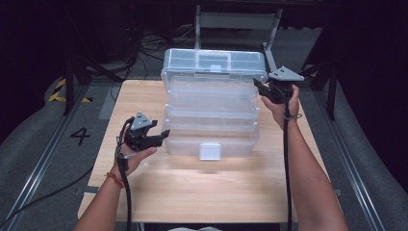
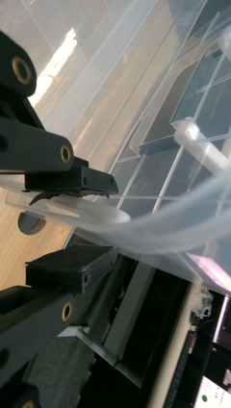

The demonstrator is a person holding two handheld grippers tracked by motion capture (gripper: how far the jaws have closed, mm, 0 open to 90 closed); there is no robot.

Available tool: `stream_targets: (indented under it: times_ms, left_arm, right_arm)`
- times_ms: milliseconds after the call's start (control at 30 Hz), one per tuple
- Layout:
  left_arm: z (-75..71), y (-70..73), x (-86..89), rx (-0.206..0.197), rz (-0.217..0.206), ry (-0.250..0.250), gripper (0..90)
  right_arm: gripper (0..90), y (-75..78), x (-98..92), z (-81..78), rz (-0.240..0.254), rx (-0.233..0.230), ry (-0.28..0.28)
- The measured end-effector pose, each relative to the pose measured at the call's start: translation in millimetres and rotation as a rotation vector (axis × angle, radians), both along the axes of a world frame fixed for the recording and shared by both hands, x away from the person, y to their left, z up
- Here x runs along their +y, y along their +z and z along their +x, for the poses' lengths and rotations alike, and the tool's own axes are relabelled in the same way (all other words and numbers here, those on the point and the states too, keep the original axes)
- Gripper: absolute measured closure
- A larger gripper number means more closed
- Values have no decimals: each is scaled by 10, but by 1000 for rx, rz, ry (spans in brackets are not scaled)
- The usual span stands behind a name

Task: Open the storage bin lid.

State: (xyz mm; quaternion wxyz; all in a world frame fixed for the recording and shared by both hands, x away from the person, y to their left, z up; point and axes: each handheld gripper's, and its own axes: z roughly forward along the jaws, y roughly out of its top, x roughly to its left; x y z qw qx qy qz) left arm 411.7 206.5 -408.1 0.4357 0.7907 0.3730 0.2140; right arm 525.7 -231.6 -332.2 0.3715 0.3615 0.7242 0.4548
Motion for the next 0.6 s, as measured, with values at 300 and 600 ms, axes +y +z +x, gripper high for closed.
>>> stream_targets:
  times_ms: [300,600]
  left_arm:
    - [1,-11,-7,7,-12,2,372]
    - [11,-19,-21,8,-10,0,375]
  right_arm:
    - [658,-27,15,74,-2,-4,-13]
    - [653,-22,7,116,-2,-5,-3]
